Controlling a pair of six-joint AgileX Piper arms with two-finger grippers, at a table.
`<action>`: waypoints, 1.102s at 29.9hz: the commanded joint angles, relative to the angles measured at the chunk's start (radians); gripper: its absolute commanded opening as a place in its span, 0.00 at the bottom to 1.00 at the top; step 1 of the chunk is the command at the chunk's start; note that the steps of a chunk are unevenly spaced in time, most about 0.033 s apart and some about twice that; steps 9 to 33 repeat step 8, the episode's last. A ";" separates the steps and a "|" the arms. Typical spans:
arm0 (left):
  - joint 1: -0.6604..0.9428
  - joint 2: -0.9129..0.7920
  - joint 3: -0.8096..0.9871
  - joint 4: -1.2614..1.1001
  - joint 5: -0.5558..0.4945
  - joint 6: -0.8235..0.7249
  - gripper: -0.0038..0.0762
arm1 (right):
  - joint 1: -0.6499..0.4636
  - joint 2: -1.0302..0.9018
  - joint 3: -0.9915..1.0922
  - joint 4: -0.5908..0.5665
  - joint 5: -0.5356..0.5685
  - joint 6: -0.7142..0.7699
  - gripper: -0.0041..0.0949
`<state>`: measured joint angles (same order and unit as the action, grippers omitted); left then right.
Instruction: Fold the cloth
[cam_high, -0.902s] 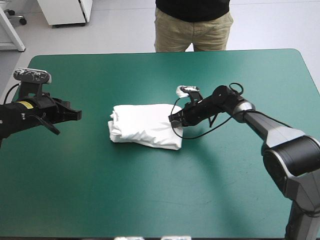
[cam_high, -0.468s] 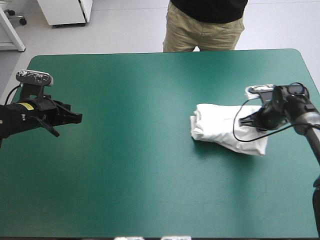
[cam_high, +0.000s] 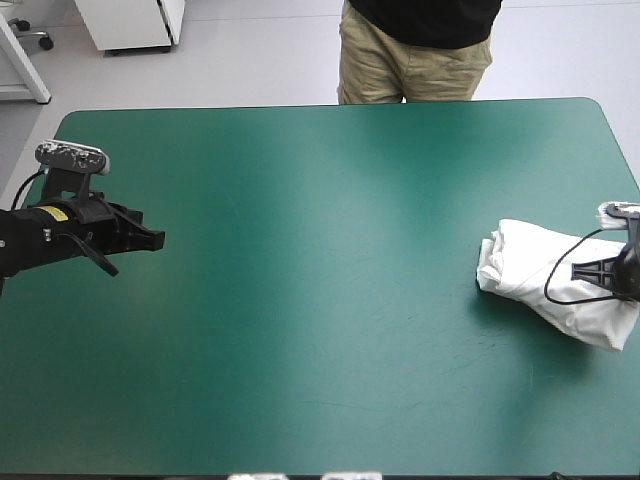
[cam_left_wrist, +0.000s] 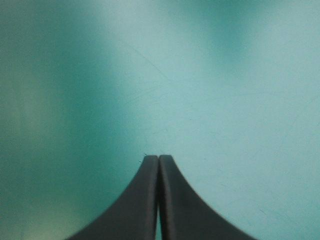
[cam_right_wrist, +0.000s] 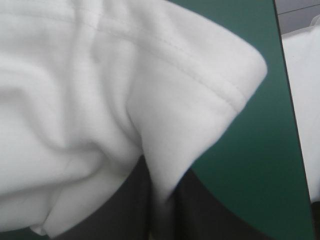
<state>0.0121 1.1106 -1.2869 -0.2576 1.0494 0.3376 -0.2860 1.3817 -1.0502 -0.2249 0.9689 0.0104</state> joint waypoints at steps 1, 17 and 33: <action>0.001 -0.015 -0.026 -0.028 -0.043 0.000 0.04 | -0.008 -0.036 -0.005 -0.030 -0.036 0.001 0.27; 0.001 -0.048 -0.026 -0.015 -0.067 -0.002 0.04 | -0.004 -0.111 -0.005 0.018 -0.089 0.030 0.90; 0.001 -0.048 -0.026 -0.015 -0.067 -0.002 0.04 | -0.004 -0.111 -0.005 0.018 -0.089 0.030 0.90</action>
